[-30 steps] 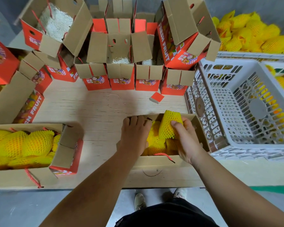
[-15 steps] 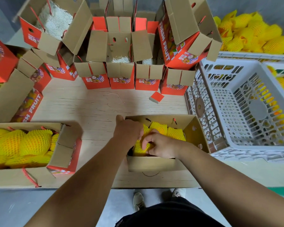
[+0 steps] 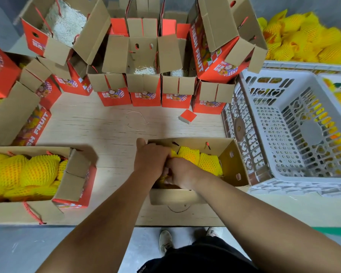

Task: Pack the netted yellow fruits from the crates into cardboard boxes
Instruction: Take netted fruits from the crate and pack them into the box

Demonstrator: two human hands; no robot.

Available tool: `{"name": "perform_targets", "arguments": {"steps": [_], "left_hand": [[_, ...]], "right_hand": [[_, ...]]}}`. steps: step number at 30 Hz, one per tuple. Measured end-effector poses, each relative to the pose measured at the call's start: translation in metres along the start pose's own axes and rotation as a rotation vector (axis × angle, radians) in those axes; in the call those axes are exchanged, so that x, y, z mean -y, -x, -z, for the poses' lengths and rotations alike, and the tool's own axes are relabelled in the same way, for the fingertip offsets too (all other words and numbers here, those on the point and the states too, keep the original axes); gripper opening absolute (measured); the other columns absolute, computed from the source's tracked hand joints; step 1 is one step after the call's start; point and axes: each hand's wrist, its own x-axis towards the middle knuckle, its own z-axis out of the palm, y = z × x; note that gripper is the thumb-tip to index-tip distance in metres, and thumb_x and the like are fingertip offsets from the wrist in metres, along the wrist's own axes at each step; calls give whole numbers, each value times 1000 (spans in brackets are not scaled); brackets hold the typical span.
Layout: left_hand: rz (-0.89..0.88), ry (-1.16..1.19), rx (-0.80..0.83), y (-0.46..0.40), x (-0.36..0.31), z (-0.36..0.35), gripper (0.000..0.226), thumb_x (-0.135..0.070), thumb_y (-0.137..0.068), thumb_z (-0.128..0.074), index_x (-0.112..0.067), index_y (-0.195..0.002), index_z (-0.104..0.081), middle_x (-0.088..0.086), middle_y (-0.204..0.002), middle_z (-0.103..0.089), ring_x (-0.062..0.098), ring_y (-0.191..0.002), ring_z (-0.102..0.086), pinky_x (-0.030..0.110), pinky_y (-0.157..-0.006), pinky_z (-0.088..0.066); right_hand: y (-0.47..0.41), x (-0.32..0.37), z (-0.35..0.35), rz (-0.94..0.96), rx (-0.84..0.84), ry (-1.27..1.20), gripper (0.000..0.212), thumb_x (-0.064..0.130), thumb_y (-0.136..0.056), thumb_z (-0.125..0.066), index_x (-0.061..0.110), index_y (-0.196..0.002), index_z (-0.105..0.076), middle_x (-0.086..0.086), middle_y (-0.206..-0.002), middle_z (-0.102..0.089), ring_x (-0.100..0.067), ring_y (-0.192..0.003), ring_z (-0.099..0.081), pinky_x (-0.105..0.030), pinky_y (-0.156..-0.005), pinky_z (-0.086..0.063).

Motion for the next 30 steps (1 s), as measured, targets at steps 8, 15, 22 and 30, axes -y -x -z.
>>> {"name": "perform_targets", "arguments": {"steps": [8,15,22,30], "left_hand": [[103,181,17,3,-16,20,18,-55,-99,-54,-41,-99,-65,-17,-87,-55,18,-101,-52,43,-92,-28],[-227,798,-37,-17,-154,83,8,-33,-99,-60,-31,-99,-68,-11,-93,-65,11,-89,-63,41,-91,-51],[-457,877,-27,-89,-354,105,23,-21,-101,-60,-15,-123,-66,2,-122,-71,24,-113,-67,44,-96,-52],[-560,587,-29,-185,-580,91,21,-33,-101,-58,-20,-114,-68,5,-107,-73,30,-106,-67,45,-84,-51]], "right_hand": [[59,-46,37,66,-250,-289,13,18,-97,-67,20,-109,-69,0,-108,-71,-20,-106,-66,-38,-100,-52],[149,-120,99,60,-770,-486,29,11,-98,-64,37,-108,-67,17,-93,-72,3,-83,-66,-10,-73,-46],[225,-264,176,-39,-1106,-436,25,15,-98,-52,28,-113,-67,21,-97,-70,4,-83,-64,-11,-69,-45],[299,-480,247,-245,-1115,-349,17,20,-100,-55,26,-111,-66,12,-96,-71,-6,-80,-67,-26,-68,-49]]}}
